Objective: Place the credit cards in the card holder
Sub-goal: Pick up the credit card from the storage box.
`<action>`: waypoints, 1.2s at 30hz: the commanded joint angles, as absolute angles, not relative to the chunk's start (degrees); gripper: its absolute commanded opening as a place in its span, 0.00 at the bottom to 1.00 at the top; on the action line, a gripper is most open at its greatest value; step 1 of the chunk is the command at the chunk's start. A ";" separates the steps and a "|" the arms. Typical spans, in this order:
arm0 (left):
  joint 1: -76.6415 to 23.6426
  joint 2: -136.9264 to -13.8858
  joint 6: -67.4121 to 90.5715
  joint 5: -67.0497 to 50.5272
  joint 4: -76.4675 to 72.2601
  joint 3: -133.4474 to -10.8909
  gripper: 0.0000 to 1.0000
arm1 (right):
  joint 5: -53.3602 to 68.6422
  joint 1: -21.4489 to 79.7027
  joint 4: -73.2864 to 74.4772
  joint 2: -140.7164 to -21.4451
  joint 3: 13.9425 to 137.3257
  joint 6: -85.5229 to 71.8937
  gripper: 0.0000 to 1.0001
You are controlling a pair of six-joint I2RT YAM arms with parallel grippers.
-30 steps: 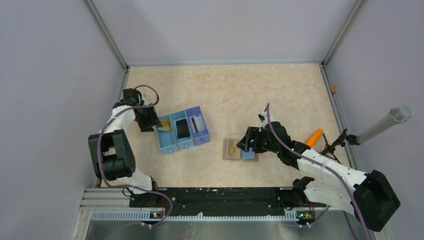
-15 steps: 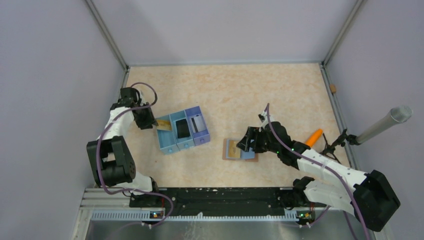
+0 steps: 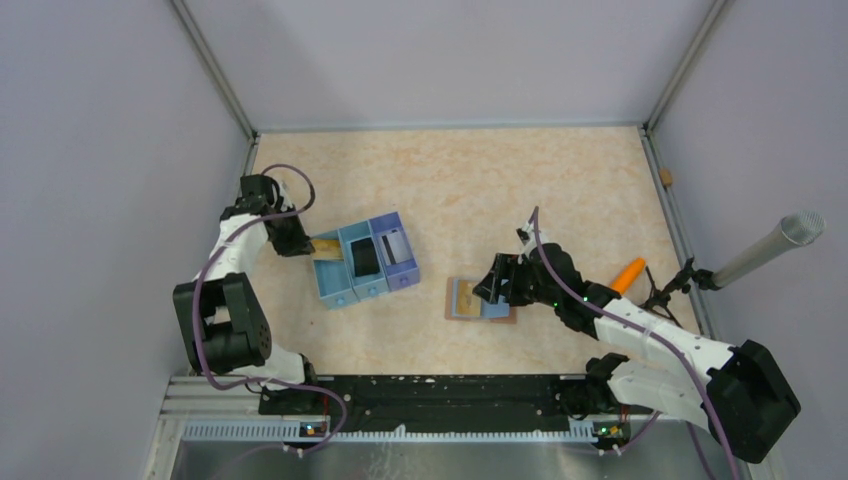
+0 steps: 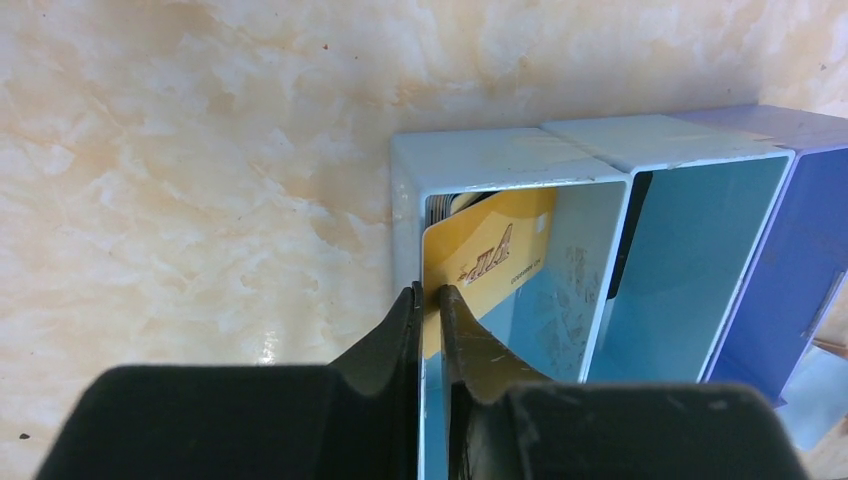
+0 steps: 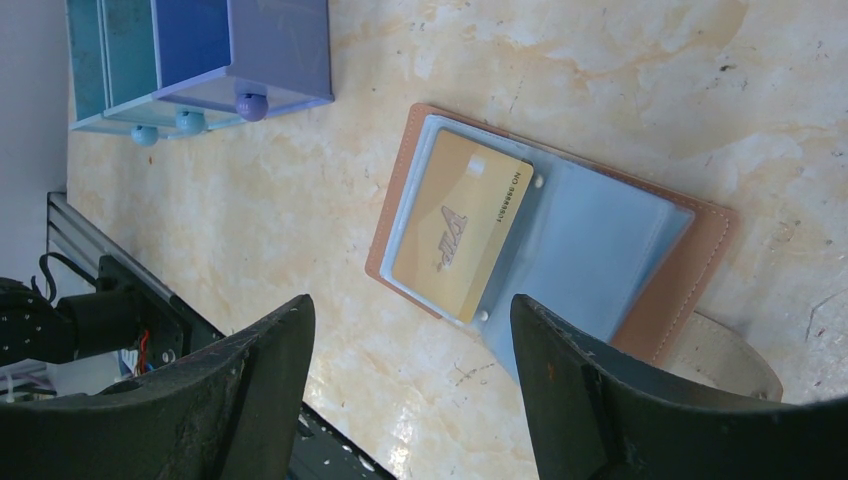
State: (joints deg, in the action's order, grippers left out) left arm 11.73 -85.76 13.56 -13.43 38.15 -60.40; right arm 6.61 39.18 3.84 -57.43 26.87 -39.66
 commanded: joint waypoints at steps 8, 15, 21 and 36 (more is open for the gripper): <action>12.19 -83.98 13.24 -13.37 37.78 -60.28 0.03 | 6.70 38.58 1.58 -56.72 26.63 -40.13 0.70; 12.24 -80.87 13.45 -14.45 36.67 -58.87 0.00 | 6.51 38.58 2.12 -56.64 26.84 -40.15 0.70; 12.22 -76.35 13.25 -18.95 34.20 -56.82 0.00 | 5.67 38.58 3.69 -55.95 27.30 -39.81 0.70; 12.17 -58.63 14.76 -24.11 27.80 -50.41 0.00 | 3.09 38.56 8.23 -54.42 33.06 -34.12 0.70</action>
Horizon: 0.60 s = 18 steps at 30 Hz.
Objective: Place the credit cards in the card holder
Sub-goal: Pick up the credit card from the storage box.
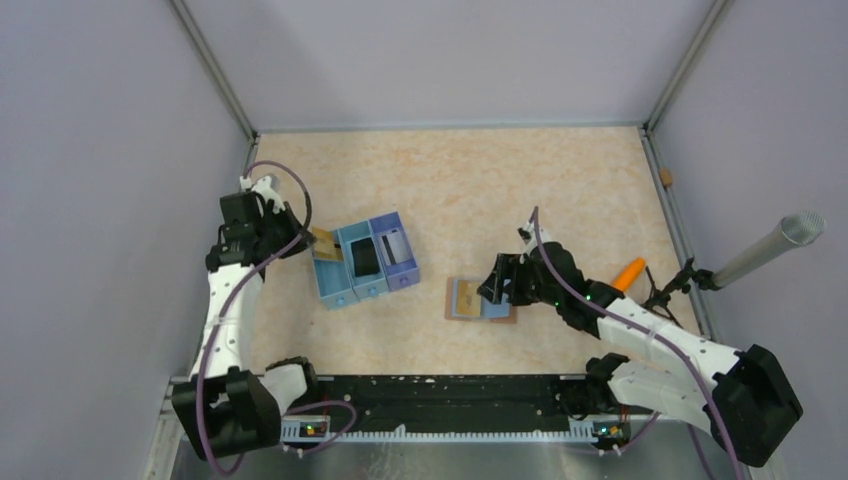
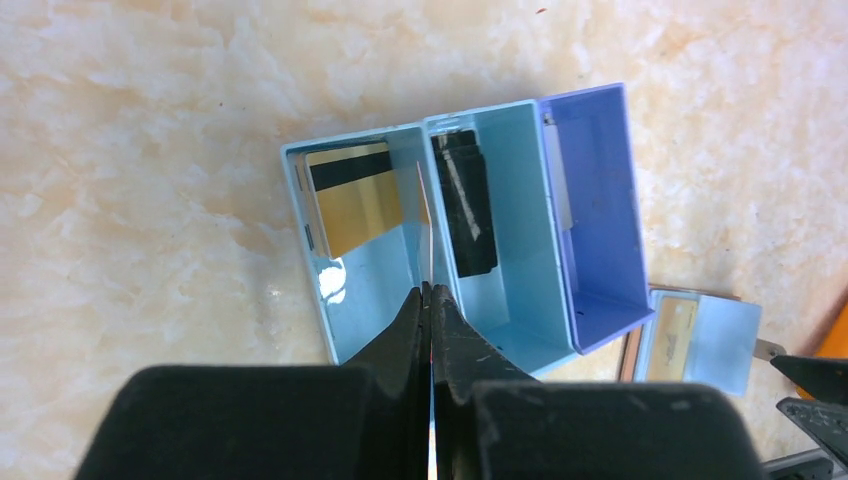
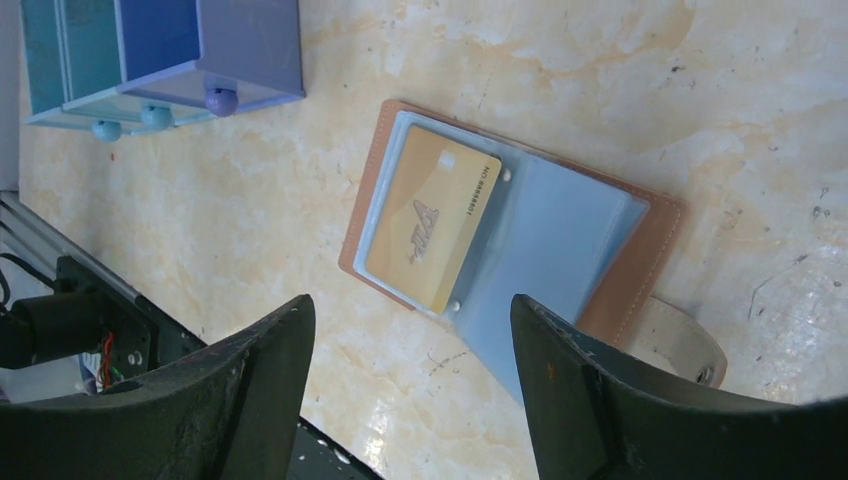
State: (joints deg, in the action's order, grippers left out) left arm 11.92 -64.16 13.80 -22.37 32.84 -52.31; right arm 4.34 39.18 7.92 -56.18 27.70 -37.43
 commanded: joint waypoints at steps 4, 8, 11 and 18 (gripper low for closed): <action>12.13 -57.39 14.28 -25.07 29.46 -50.26 0.00 | 3.30 38.58 7.90 -54.90 35.56 -32.41 0.71; 12.13 -56.80 14.43 -28.60 31.31 -50.91 0.00 | 6.62 38.58 5.11 -56.62 37.87 -29.36 0.71; 12.04 -55.66 15.25 -30.42 31.42 -51.09 0.00 | 12.60 38.58 0.68 -59.02 39.77 -26.12 0.71; 11.50 -53.62 15.87 -33.42 32.76 -51.55 0.00 | 26.51 38.67 -6.40 -69.17 49.74 -19.05 0.71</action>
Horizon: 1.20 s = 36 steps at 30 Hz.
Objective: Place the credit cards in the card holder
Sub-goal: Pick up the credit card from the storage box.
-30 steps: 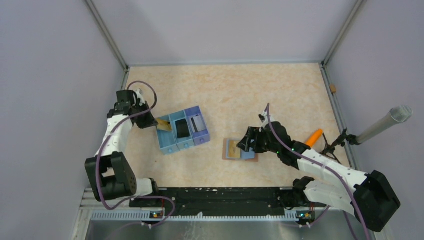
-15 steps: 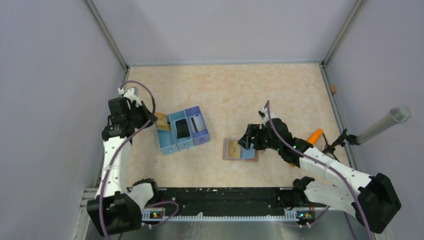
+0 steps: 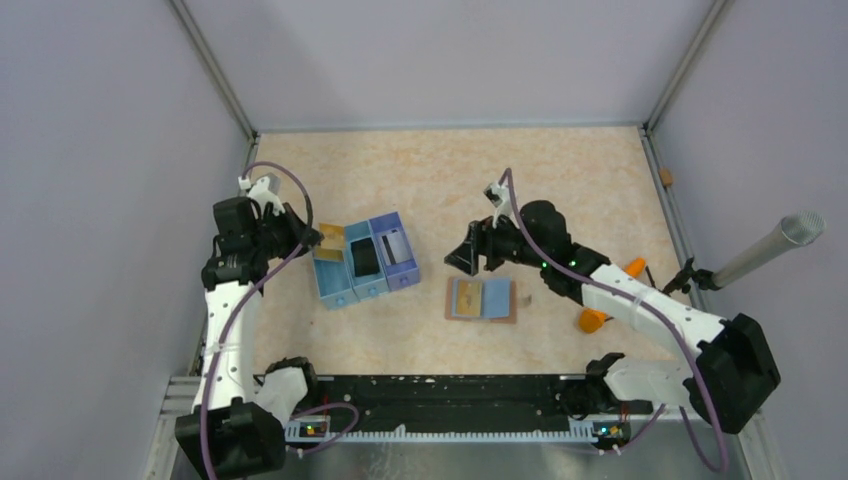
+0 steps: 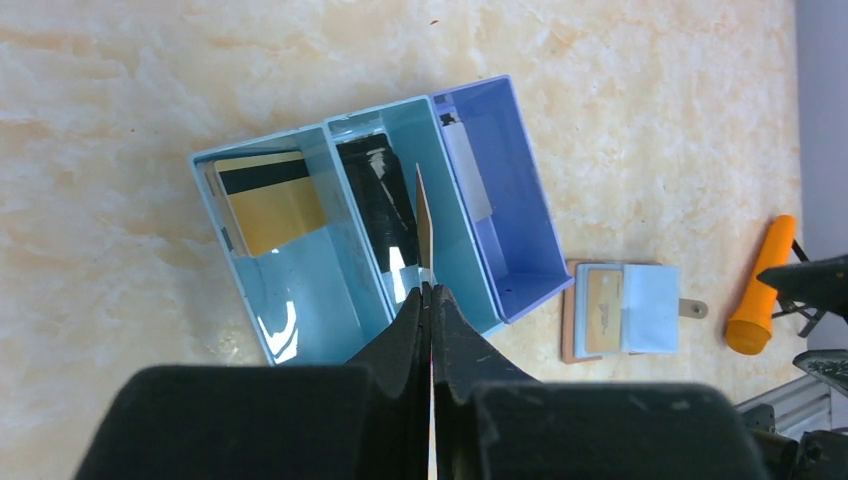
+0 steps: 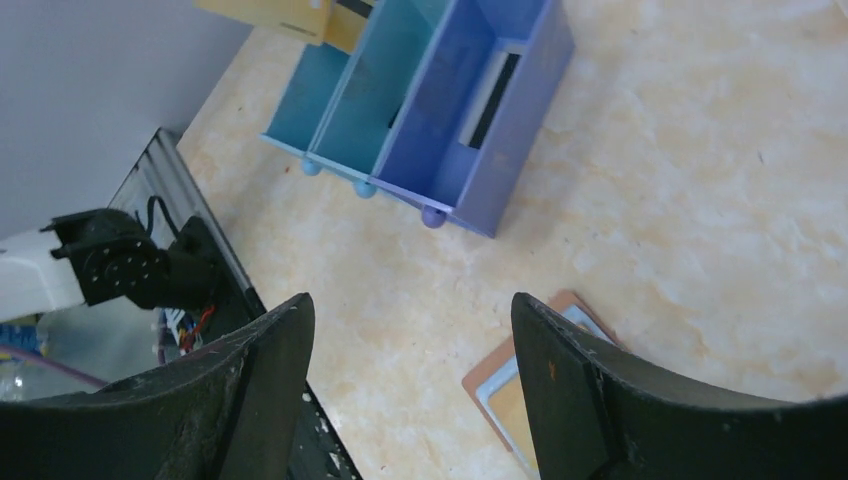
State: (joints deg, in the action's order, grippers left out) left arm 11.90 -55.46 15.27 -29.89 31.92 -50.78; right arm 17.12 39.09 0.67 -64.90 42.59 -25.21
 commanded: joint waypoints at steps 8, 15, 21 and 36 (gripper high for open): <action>7.82 -54.33 16.53 -37.97 32.96 -50.99 0.00 | 37.68 38.76 -5.82 -80.84 60.38 -13.90 0.68; -0.49 -55.79 16.85 -41.04 32.78 -51.42 0.00 | 44.33 39.28 -3.44 -86.99 64.79 -11.98 0.68; -10.07 -56.73 19.67 -45.75 29.24 -51.36 0.00 | 46.75 39.29 2.67 -87.86 67.01 -9.62 0.70; -17.92 -58.87 24.52 -52.27 22.42 -50.63 0.00 | 55.25 40.51 9.59 -85.95 63.84 -5.14 0.57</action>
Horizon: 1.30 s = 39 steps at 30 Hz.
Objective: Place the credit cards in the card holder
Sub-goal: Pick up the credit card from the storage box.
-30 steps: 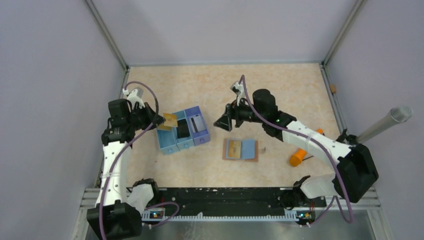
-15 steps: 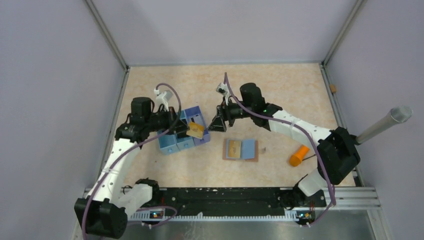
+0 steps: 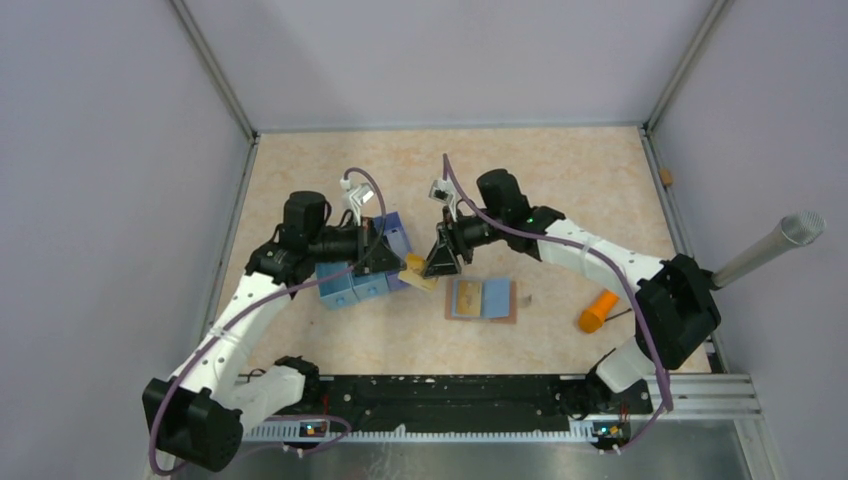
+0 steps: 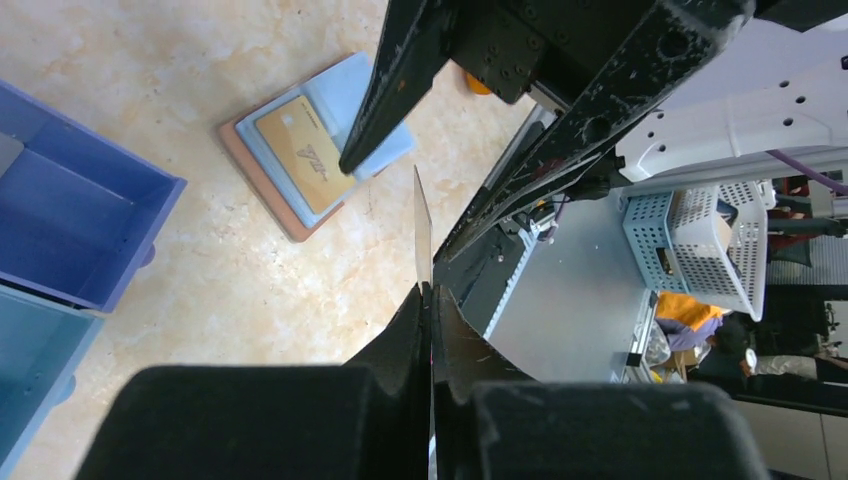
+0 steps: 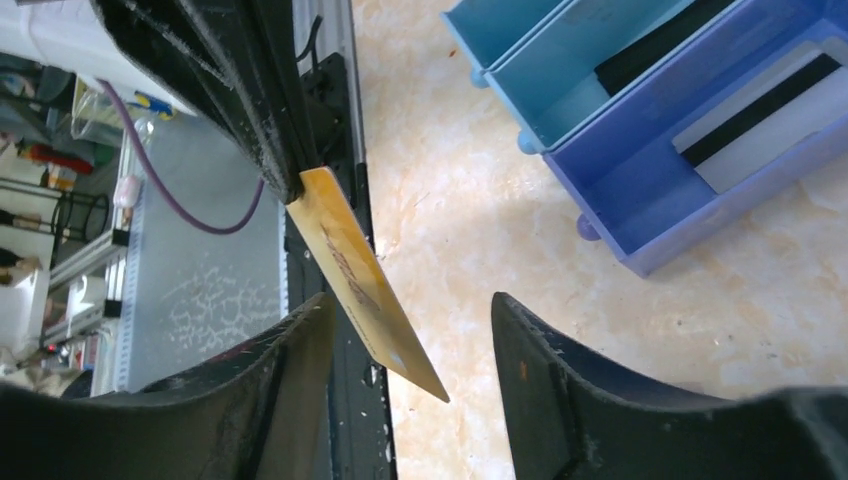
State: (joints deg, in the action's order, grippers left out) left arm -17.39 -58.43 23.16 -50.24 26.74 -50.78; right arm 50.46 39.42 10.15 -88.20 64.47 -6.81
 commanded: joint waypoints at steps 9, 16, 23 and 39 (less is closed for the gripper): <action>-18.02 -56.67 29.32 -46.94 14.43 -46.63 0.63 | 48.59 40.52 0.00 -80.54 57.17 -15.97 0.00; -20.28 -50.37 44.78 -43.97 -16.27 -32.61 0.93 | 39.61 40.52 -22.51 -69.00 44.42 -34.08 0.00; -28.24 -52.51 49.90 -42.50 -27.78 -31.16 0.82 | 37.77 40.57 -31.33 -62.48 39.57 -39.55 0.00; -31.64 -55.01 50.45 -36.38 -27.65 -30.51 0.00 | 26.58 40.52 -12.87 -55.72 38.06 -36.36 0.35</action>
